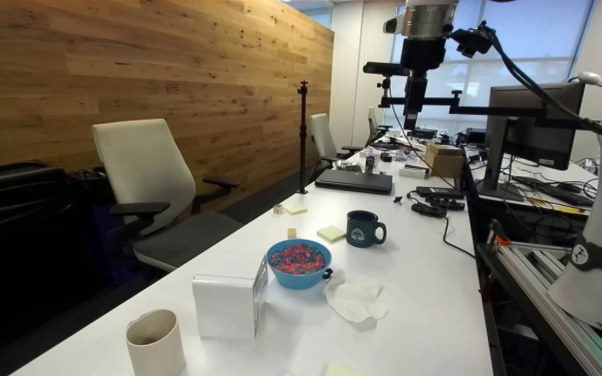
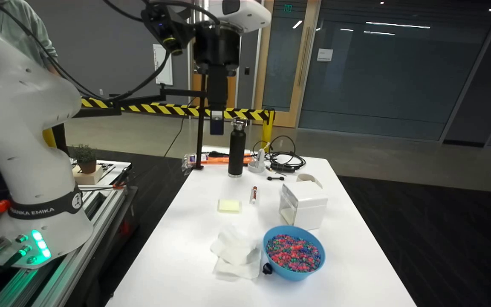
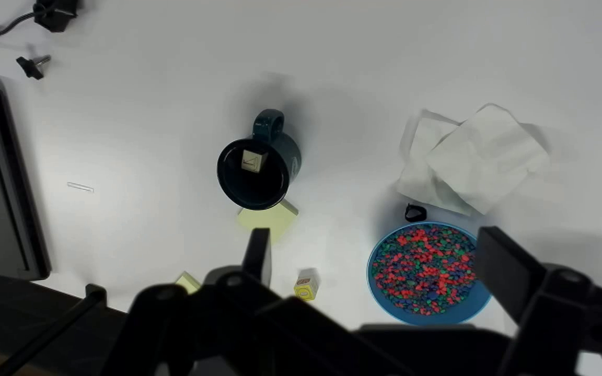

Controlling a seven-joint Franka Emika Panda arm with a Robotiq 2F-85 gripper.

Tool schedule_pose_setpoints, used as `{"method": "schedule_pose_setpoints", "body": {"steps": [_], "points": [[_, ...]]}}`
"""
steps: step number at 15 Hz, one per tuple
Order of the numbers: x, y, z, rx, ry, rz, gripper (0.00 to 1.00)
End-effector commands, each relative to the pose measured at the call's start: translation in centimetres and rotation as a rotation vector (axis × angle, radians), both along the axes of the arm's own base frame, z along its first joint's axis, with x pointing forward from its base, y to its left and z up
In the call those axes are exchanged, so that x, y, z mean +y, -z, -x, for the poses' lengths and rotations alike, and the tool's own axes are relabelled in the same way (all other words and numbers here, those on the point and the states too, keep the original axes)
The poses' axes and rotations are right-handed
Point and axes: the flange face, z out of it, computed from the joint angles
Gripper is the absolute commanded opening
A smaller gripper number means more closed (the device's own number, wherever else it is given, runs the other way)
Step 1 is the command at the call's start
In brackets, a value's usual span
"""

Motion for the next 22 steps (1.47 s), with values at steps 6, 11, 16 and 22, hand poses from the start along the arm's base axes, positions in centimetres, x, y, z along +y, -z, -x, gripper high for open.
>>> {"method": "schedule_pose_setpoints", "body": {"steps": [6, 11, 16, 22], "points": [[0.0, -0.1, 0.0, 0.001, 0.0, 0.0, 1.0], [-0.1, -0.1, -0.2, 0.008, 0.026, -0.011, 1.0], [-0.8, 0.1, 0.9, 0.026, 0.182, -0.12, 1.0], [-3.2, 1.6, 5.1, 0.096, 0.409, -0.292, 1.0]]}}
